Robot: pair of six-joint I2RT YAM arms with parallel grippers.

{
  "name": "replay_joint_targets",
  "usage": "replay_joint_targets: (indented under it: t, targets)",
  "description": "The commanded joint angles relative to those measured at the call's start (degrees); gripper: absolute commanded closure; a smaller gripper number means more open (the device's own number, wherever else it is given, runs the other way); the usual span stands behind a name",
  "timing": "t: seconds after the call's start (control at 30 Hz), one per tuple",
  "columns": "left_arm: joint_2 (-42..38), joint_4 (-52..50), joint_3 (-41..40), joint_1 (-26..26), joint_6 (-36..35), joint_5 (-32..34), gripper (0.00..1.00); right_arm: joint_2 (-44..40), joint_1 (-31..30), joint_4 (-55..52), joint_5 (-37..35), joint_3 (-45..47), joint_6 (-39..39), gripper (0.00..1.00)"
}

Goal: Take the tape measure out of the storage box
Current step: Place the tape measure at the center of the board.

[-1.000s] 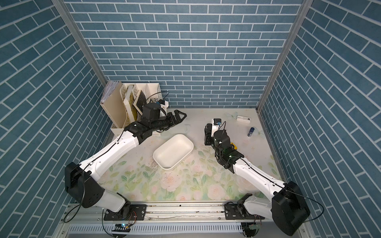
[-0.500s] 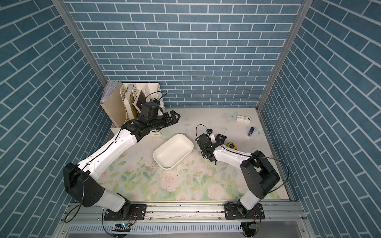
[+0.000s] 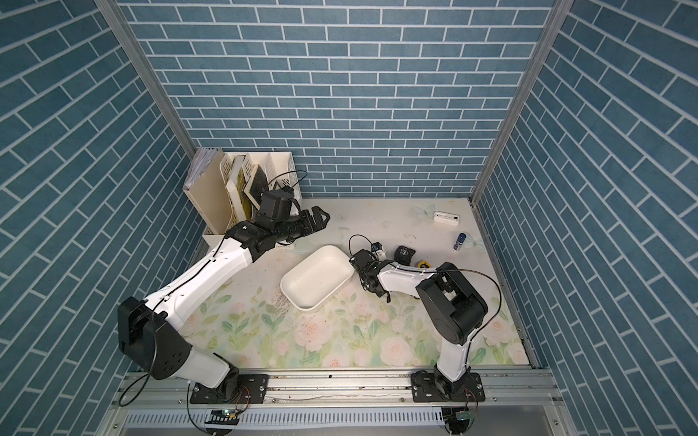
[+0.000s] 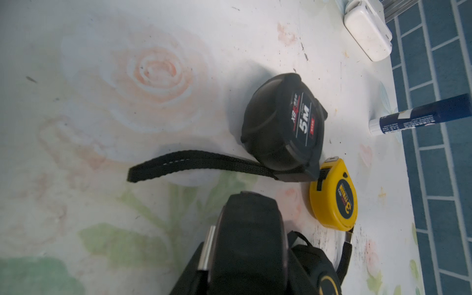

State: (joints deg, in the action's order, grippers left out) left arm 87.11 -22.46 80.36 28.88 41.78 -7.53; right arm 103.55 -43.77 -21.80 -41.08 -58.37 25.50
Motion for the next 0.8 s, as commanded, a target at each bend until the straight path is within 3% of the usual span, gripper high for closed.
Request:
replay_joint_targets:
  t: [0.0,0.13,0.23,0.3,0.5,0.77]
  targets:
    - [-1.1,-0.96,-0.49,-0.14,-0.04,0.95,0.0,2.07,-0.57,-0.6,3.71,-0.41,1.05,0.91]
    - [-1.26,-1.18,-0.56,-0.14,-0.03,1.33,0.0,2.19,-0.79,-0.7,4.21,-0.77,0.78,0.84]
    - [-1.36,-1.52,-0.56,-0.1,-0.03,1.83,0.0,2.32,-0.88,-1.12,4.25,-0.94,0.7,0.68]
    - [-1.41,-1.78,-0.56,-0.14,-0.04,2.0,0.0,2.67,-0.88,-1.66,4.08,-1.31,0.78,0.52]
    - [-1.45,-2.15,-0.77,-0.07,-0.21,2.51,0.0,3.06,-1.19,-2.27,4.17,-1.5,0.97,0.28]
    - [-1.55,-2.33,-0.83,-0.09,-0.3,2.56,0.0,1.23,-2.33,-2.72,4.3,-1.58,0.79,0.09]
